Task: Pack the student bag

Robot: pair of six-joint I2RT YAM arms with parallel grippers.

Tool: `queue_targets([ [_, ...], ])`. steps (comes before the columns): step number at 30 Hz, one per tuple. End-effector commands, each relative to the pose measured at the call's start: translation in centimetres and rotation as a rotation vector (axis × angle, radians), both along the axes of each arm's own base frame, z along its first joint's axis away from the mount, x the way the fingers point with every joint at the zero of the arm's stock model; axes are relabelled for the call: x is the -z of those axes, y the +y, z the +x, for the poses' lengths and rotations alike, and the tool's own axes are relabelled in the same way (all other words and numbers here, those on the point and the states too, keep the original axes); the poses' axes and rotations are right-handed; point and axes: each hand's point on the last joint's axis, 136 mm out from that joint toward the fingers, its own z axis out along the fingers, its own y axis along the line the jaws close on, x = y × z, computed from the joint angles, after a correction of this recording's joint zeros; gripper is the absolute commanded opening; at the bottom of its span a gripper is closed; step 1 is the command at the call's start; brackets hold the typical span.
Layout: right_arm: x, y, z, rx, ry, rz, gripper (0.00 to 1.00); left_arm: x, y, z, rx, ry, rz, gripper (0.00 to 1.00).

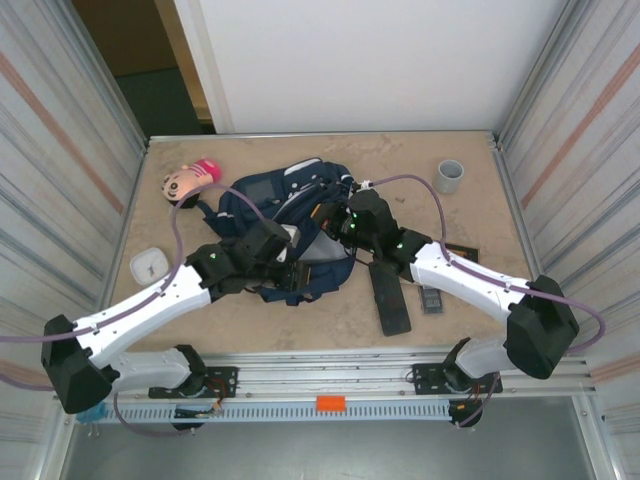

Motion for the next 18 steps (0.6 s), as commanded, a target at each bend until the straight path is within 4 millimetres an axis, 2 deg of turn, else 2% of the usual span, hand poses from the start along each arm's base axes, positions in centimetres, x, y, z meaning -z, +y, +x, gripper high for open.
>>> queue_targets([
  [1, -6.1, 0.8, 0.4, -0.003, -0.136, 0.102, 0.00, 0.0, 1.9, 0.7, -0.084, -0.015, 0.098, 0.45],
  [8, -6.6, 1.3, -0.2, -0.024, -0.147, 0.102, 0.00, 0.9, 2.5, 2.4, -0.178, -0.038, 0.139, 0.30],
  [11, -6.2, 1.3, -0.6, -0.028, -0.139, 0.096, 0.00, 1.1, 1.7, 2.8, -0.173, -0.018, 0.078, 0.26],
  [16, -6.0, 1.1, -0.8, -0.046, -0.157, 0.070, 0.00, 0.7, 0.3, 2.7, -0.128, 0.027, -0.065, 0.00],
  [18, -6.0, 1.5, -1.0, -0.089, -0.192, 0.038, 0.00, 0.3, 0.4, 2.7, -0.139, 0.052, -0.122, 0.00],
])
